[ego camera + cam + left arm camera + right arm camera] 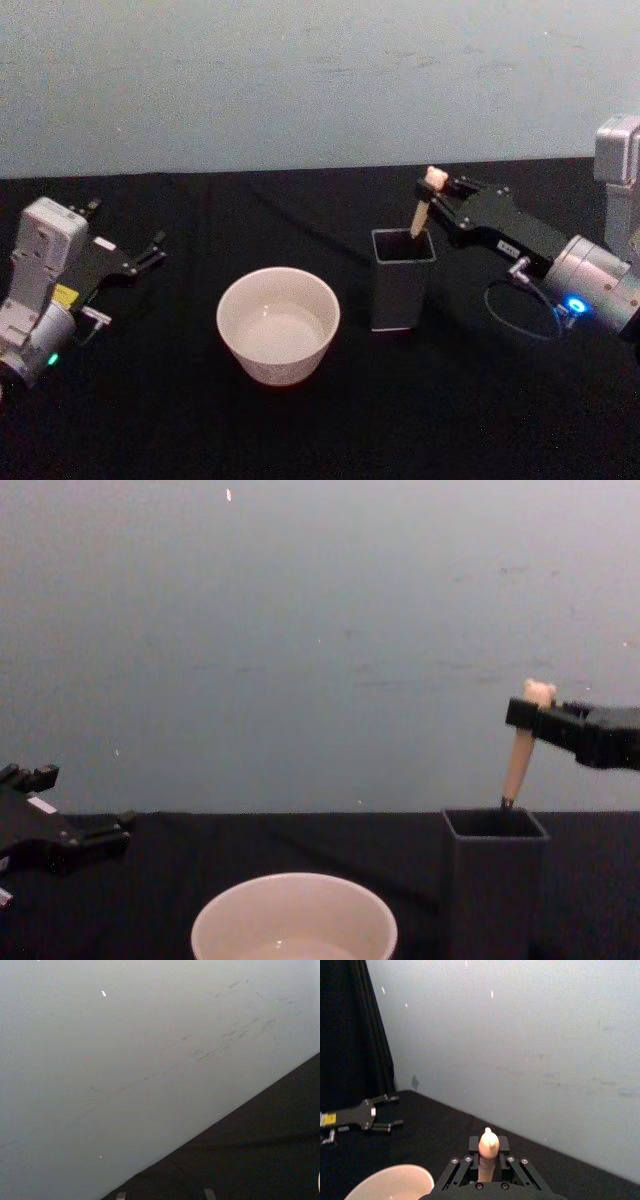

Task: Pick up the stirring spoon with one hand, stir inside the cup, then place it back in its original position.

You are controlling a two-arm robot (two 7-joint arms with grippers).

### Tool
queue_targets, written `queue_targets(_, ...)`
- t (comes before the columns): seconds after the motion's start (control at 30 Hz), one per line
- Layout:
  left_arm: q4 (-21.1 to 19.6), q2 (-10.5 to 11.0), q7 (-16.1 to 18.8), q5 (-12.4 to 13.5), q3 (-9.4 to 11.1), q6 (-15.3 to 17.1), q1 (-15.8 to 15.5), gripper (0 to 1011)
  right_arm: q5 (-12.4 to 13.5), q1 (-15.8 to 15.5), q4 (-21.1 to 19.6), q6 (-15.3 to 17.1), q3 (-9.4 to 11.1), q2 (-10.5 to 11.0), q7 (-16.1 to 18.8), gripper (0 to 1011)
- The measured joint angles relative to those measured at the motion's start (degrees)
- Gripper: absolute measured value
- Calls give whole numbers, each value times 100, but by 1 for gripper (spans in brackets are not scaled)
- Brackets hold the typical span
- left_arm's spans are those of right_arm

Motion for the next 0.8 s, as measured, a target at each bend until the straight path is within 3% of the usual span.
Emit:
queue_targets(0.4,0,0,0,0,0,0,0,1001,169,202,-159,-291,169,-141,-85,218)
queue_targets(0.67,0,0,0,0,0,0,0,1002,211,449,-114,-445,128,-307,-14,218)
queue_targets(0.8,0,0,0,0,0,0,0,1001,232,597,-23,-466,14,-398,88,218)
